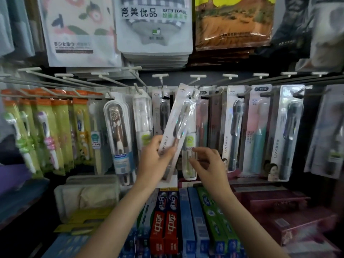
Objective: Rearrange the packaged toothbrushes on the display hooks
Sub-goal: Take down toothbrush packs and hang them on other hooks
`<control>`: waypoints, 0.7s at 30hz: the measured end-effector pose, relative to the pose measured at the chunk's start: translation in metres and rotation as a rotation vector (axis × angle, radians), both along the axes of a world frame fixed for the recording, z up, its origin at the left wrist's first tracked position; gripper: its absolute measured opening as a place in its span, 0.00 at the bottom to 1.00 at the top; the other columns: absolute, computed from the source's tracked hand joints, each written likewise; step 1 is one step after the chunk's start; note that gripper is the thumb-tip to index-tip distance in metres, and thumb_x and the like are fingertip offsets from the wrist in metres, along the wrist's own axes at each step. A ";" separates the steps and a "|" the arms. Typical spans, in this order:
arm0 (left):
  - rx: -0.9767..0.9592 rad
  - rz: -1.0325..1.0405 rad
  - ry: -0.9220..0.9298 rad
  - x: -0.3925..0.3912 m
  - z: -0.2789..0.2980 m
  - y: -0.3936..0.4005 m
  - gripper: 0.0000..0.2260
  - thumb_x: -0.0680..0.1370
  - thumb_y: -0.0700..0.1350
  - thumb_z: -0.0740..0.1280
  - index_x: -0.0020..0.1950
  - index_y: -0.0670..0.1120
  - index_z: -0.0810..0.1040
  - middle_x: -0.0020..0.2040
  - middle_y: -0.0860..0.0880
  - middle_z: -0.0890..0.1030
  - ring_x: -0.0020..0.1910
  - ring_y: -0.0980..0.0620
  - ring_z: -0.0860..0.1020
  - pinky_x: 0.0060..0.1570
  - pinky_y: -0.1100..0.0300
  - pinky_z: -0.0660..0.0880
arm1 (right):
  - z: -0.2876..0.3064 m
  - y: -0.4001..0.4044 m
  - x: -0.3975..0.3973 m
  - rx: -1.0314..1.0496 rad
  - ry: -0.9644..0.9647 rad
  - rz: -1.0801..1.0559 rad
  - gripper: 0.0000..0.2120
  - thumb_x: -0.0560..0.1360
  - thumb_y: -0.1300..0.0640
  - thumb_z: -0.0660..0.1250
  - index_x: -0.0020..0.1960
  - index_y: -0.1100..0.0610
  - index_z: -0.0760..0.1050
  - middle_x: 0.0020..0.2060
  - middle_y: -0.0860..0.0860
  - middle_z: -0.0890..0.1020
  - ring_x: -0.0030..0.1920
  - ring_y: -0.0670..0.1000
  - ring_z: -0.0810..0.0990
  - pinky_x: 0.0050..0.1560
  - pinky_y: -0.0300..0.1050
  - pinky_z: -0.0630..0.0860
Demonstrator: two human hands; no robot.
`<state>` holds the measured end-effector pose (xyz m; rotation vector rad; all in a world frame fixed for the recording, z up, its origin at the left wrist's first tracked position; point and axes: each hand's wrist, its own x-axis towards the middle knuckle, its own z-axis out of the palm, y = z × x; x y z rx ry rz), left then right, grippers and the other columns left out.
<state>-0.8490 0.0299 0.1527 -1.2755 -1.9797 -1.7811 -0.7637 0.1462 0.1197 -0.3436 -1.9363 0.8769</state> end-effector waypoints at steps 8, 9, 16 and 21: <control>-0.030 -0.201 -0.149 0.009 0.012 -0.032 0.08 0.74 0.45 0.67 0.52 0.54 0.75 0.46 0.57 0.83 0.46 0.62 0.80 0.48 0.65 0.76 | -0.003 0.004 -0.027 -0.031 -0.023 -0.019 0.26 0.70 0.54 0.72 0.64 0.58 0.65 0.54 0.53 0.75 0.51 0.48 0.74 0.46 0.34 0.70; -0.023 -0.215 -0.146 0.011 0.011 -0.034 0.08 0.74 0.45 0.67 0.52 0.53 0.75 0.46 0.57 0.83 0.47 0.61 0.80 0.48 0.65 0.76 | -0.002 0.005 -0.029 -0.020 -0.041 -0.011 0.24 0.71 0.55 0.72 0.62 0.58 0.67 0.53 0.53 0.76 0.51 0.49 0.74 0.46 0.36 0.71; 0.051 -0.313 -0.292 0.018 0.009 -0.029 0.10 0.75 0.44 0.66 0.56 0.50 0.76 0.49 0.52 0.83 0.49 0.55 0.81 0.48 0.61 0.78 | 0.012 0.015 -0.021 -0.288 0.005 0.315 0.13 0.72 0.64 0.68 0.52 0.49 0.75 0.52 0.56 0.79 0.52 0.52 0.79 0.54 0.51 0.77; 0.079 -0.306 -0.356 0.027 0.000 -0.020 0.09 0.76 0.45 0.66 0.56 0.50 0.75 0.49 0.50 0.83 0.49 0.54 0.81 0.47 0.62 0.77 | 0.014 0.015 -0.005 -0.301 0.024 0.415 0.12 0.73 0.69 0.65 0.52 0.55 0.73 0.47 0.54 0.81 0.48 0.51 0.80 0.51 0.46 0.78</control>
